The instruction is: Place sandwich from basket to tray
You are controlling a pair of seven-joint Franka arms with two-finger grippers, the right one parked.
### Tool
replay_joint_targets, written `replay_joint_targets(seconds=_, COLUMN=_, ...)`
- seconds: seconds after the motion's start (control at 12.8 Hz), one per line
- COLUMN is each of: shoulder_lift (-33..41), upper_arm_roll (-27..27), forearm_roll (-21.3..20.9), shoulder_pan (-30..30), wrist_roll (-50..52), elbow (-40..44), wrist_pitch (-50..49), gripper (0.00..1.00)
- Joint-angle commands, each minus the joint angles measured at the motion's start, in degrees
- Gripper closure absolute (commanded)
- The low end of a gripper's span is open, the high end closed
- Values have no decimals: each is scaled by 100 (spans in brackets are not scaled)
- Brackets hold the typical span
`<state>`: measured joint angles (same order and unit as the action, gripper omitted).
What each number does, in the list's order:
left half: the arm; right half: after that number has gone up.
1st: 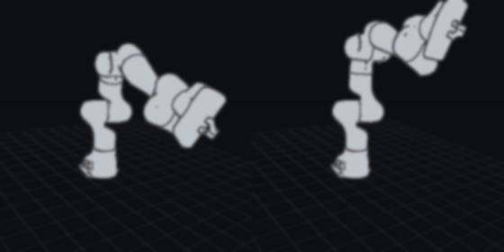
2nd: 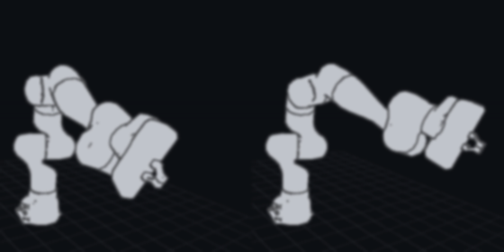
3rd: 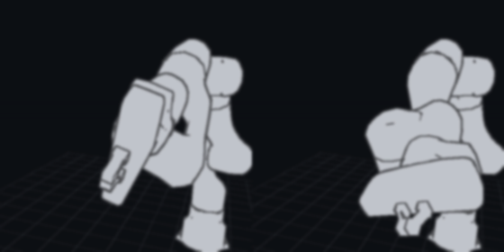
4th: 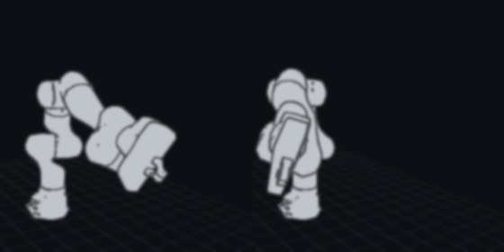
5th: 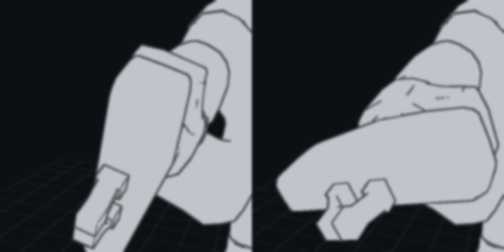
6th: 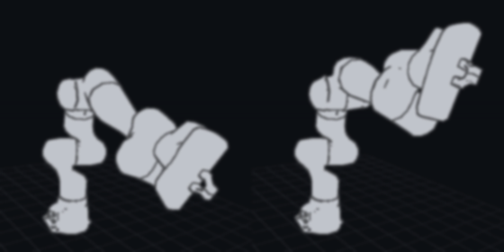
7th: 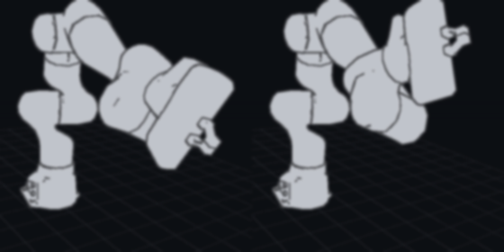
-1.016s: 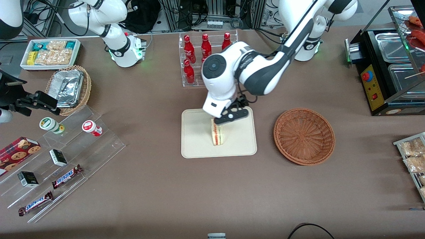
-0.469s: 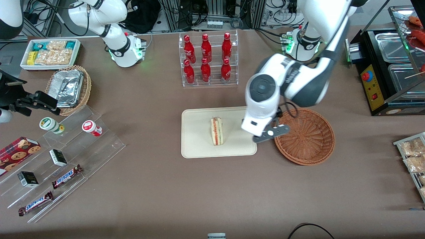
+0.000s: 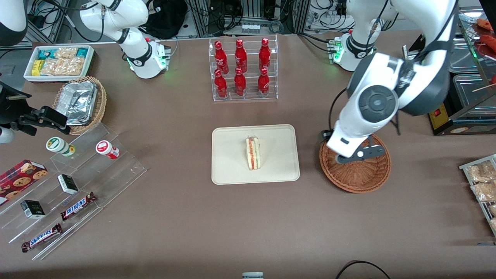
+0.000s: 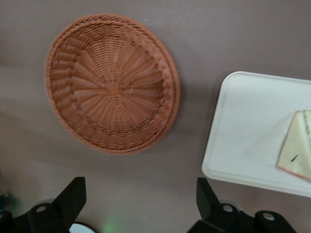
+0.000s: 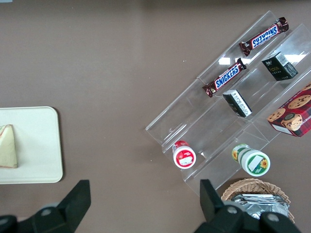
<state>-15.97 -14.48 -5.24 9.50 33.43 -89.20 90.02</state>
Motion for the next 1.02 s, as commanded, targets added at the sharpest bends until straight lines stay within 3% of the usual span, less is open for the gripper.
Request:
replay_joint_targets(seconds=0.0, shoulder_lift=506, upper_arm_roll=-38, forearm_roll=111, shoulder_pan=-422, wrist_roll=-722, elbow=-229, wrist_pitch=-431, gripper=0)
replay_joint_targets(seconds=0.16, shoulder_lift=717, upper_arm_roll=-20, forearm_roll=128, shoulder_pan=-659, wrist_roll=-1161, elbow=-308, wrist_pitch=-634, gripper=0)
replay_joint_targets(seconds=0.39, shoulder_lift=1419, upper_arm_roll=-11, forearm_roll=495, shoulder_pan=-1239, wrist_roll=-2205, elbow=-790, wrist_pitch=-748, gripper=0)
replay_joint_targets(seconds=0.94, shoulder_lift=1923, upper_arm_roll=761, forearm_roll=489, shoulder_pan=-1284, wrist_roll=-3473, elbow=-572, wrist_pitch=-1434, gripper=0)
